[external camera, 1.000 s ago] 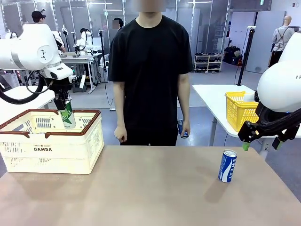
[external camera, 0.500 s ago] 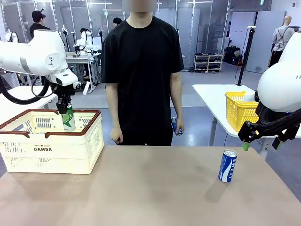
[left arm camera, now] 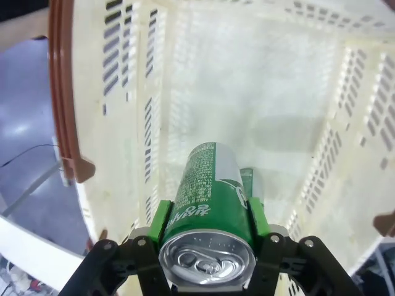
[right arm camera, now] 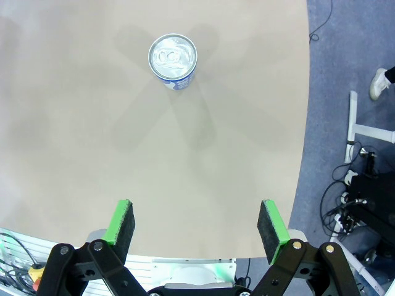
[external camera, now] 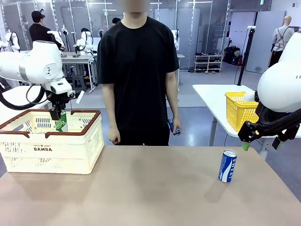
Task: Place the drinks into the Shopping basket.
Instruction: Pick up one drink and place it into the Shopping basket.
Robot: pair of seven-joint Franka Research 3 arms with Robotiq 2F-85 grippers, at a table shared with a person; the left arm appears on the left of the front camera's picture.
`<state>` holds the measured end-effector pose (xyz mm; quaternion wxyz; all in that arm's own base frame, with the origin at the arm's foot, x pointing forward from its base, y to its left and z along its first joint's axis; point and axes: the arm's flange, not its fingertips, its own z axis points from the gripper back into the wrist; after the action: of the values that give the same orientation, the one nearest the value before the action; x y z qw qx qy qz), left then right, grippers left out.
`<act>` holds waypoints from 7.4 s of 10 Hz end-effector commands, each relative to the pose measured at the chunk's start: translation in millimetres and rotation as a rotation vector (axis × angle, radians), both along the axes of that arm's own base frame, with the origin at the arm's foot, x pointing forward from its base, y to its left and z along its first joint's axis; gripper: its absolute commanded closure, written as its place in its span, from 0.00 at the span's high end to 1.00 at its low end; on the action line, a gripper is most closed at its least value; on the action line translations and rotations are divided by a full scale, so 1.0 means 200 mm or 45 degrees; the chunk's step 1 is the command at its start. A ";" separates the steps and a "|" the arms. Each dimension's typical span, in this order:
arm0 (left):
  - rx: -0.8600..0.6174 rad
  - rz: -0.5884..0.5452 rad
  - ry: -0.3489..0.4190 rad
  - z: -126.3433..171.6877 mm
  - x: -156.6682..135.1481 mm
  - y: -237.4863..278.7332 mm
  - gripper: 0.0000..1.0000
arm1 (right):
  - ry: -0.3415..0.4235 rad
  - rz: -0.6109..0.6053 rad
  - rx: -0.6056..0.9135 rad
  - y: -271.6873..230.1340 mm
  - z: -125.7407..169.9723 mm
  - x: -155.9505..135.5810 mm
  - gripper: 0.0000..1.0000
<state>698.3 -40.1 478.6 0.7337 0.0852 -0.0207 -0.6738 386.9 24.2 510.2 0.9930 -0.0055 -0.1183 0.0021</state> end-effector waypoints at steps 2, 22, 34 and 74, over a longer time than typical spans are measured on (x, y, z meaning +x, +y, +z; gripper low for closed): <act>-0.109 -0.018 -0.038 -0.14 -0.09 0.11 0.59 | -0.002 0.002 -0.005 -0.01 0.00 0.00 1.00; -0.209 -0.056 0.084 -0.51 -0.06 0.26 0.59 | -0.002 0.002 -0.005 -0.01 0.00 0.00 1.00; -0.142 -0.021 0.145 -0.27 -0.17 0.26 1.00 | -0.002 0.002 -0.005 -0.01 0.00 0.00 1.00; -0.228 -0.236 0.180 0.17 -1.05 0.41 1.00 | -0.043 -0.054 -0.127 0.17 -0.07 0.56 1.00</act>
<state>492.3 42.0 509.8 0.6731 -0.0296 -0.0421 -0.7377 495.0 56.7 495.0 0.9895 -0.0443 -0.1376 0.0078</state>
